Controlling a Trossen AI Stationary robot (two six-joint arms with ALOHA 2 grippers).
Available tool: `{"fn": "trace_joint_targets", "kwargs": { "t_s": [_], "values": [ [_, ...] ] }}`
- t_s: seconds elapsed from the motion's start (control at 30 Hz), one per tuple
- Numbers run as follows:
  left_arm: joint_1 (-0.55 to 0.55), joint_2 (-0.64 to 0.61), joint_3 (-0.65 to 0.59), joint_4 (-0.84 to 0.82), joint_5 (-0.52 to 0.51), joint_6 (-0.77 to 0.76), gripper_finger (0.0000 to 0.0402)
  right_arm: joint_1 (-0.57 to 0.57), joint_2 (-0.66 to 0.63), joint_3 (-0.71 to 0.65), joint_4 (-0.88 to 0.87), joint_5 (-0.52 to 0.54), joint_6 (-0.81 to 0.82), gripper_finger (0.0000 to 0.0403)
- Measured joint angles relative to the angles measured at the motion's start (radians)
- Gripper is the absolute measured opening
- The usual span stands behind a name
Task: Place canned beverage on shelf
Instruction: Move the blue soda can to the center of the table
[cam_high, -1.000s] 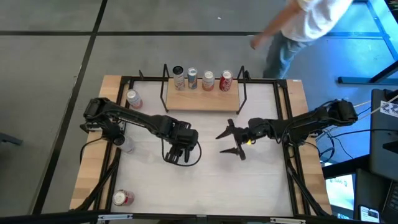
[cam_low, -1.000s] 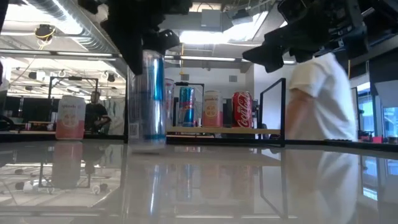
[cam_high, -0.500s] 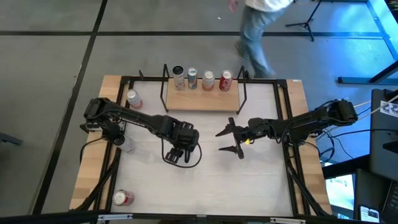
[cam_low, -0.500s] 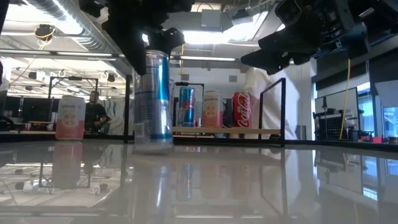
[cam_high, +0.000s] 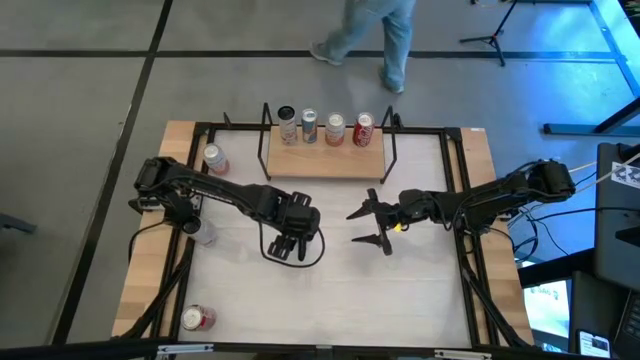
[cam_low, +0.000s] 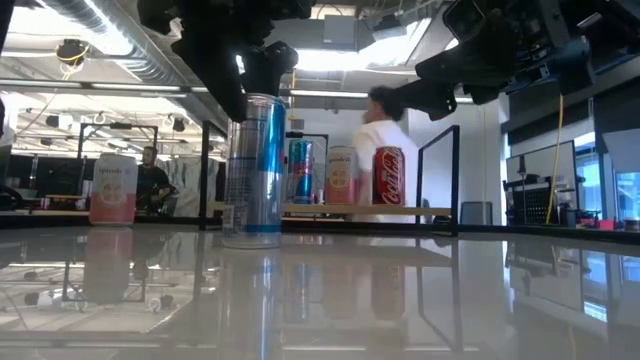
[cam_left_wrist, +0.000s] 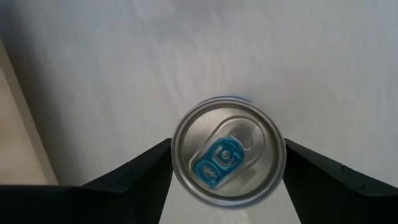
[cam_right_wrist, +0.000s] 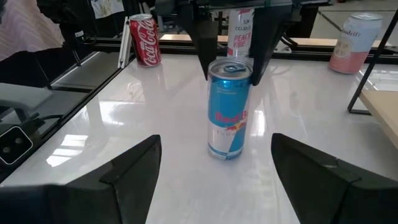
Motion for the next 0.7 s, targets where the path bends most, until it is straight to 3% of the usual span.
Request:
{"fn": "trace_joint_targets", "kwargs": {
  "t_s": [0.2, 0.37, 0.5, 0.7],
  "values": [
    [-0.006, -0.003, 0.1, -0.125, -0.018, -0.036, 0.0269, 0.0, 0.0, 0.0, 0.001, 0.027, -0.001, 0.0301],
    [-0.046, -0.005, 0.157, -0.23, -0.023, -0.214, 0.0269, 0.0, 0.0, 0.0, 0.0, 0.028, -0.001, 0.0301],
    [-0.122, -0.024, 0.116, -0.237, -0.033, -0.415, 0.0268, 0.0, 0.0, 0.0, 0.0, 0.028, -0.001, 0.0301],
    [-0.31, -0.065, -0.055, -0.088, -0.276, -0.72, 0.0268, 0.001, 0.006, 0.0, 0.004, 0.029, 0.018, 0.0301]
  ]
}}
